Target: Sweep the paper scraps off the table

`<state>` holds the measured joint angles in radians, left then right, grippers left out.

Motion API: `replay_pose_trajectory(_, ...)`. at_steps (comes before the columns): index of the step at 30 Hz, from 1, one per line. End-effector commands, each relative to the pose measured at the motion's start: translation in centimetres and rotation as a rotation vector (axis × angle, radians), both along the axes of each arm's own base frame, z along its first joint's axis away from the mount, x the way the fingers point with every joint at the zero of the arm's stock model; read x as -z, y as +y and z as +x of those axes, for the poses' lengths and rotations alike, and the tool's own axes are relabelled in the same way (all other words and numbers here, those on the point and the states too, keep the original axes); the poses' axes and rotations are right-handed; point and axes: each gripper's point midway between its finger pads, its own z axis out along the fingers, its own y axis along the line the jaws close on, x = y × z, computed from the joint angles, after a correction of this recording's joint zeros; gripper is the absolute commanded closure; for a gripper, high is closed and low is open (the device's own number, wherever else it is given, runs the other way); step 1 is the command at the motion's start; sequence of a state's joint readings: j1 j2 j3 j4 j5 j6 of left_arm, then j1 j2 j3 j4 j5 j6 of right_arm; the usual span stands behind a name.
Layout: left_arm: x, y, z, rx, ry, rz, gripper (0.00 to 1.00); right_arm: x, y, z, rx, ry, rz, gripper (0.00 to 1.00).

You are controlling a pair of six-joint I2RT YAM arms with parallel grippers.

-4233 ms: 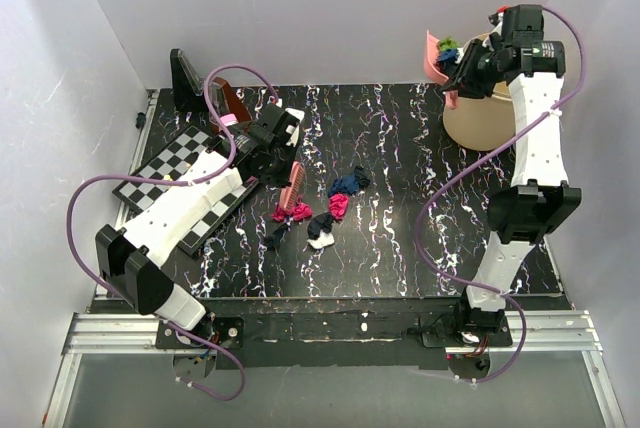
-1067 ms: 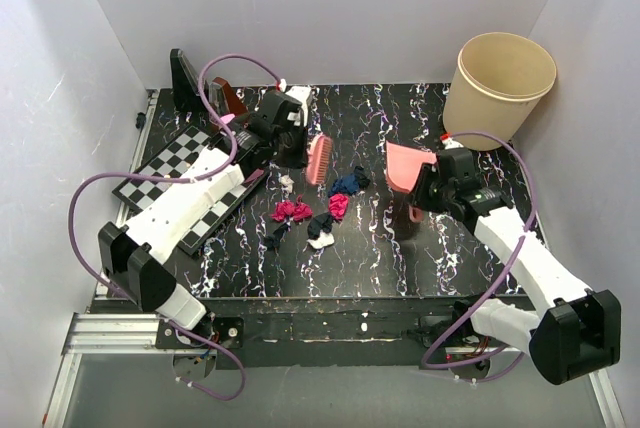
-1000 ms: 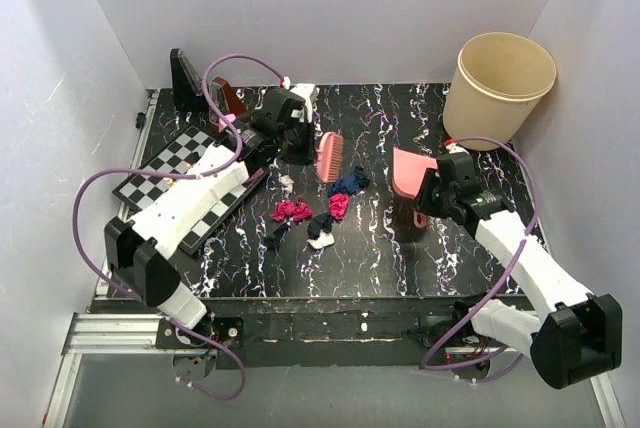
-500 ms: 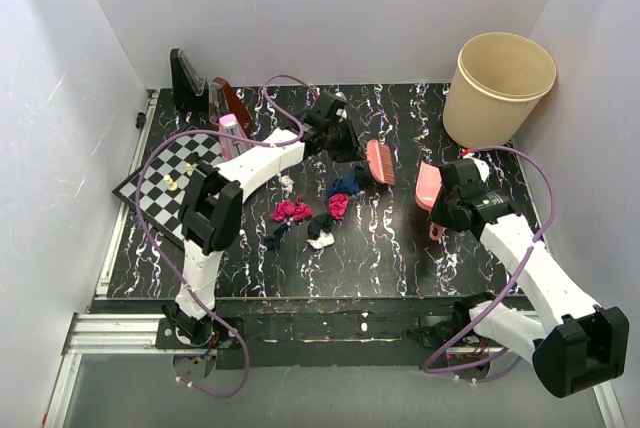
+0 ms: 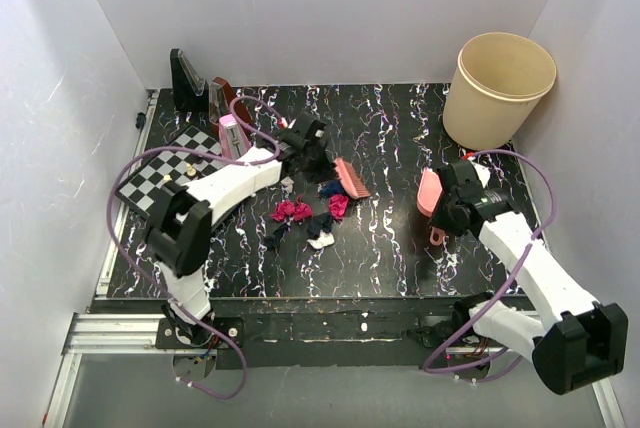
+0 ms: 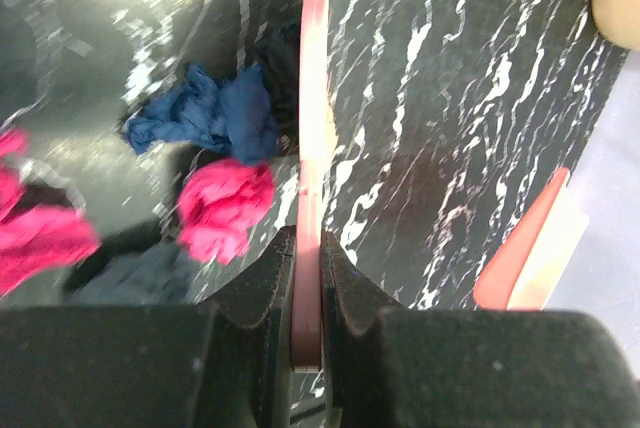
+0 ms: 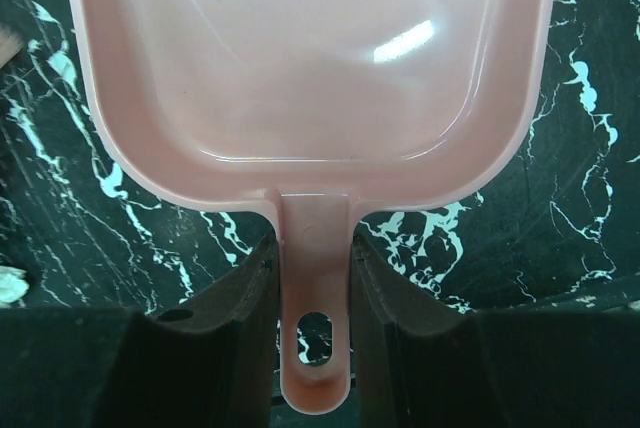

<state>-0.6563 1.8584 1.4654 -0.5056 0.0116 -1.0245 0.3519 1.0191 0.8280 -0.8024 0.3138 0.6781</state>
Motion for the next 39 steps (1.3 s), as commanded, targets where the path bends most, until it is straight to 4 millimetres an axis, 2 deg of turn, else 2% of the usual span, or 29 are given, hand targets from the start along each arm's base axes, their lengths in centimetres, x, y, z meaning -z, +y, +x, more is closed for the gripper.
replay_pose_trajectory(1,-2.5,4.4,-3.3,-0.028,-0.031,0.07,1.0,-1.2,0.0,0.0,0.001,0.049,-0.058,0.99)
replay_pose_trajectory(2,-2.8,4.7,-3.6,-0.017,-0.041,0.074,1.0,-1.4,0.4,0.0,-0.035,0.062,-0.072,0.99)
replay_pose_trajectory(5,-6.1,5.5,-4.3,0.018,-0.118,0.061,1.0,-1.4,1.8,-0.5,-0.138,0.101,-0.097,0.99)
replay_pose_trajectory(10,-12.3,5.8,-4.0,0.117,-0.305,0.061,1.0,-1.5,6.2,-2.7,-0.416,0.134,-0.034,0.99)
replay_pose_trajectory(14,-14.6,7.4,-2.6,0.189,-0.438,0.206,1.0,-1.9,8.8,-5.1,-0.574,0.147,0.032,0.99)
replay_pose_trajectory(16,-14.9,8.6,-1.7,0.221,-0.481,0.328,1.0,-2.0,9.2,-6.0,-0.62,0.167,0.028,0.99)
replay_pose_trajectory(20,-14.1,11.0,0.8,0.282,-0.513,0.598,1.0,-1.2,10.1,-8.2,-0.735,0.275,-0.013,0.99)
replay_pose_trajectory(25,-12.3,11.4,4.0,0.358,-0.485,0.811,1.0,-0.3,11.4,-10.4,-0.828,0.362,-0.044,0.99)
replay_pose_trajectory(30,-9.3,8.9,6.5,0.467,-0.486,0.837,1.0,0.4,11.5,-12.2,-0.857,0.413,-0.095,0.99)
replay_pose_trajectory(34,-7.9,7.5,8.0,0.553,-0.489,0.853,1.0,1.7,12.1,-13.1,-0.878,0.45,-0.146,0.99)
replay_pose_trajectory(39,-5.9,5.2,7.7,0.723,-0.488,0.801,1.0,2.9,13.9,-13.5,-0.922,0.457,-0.188,0.99)
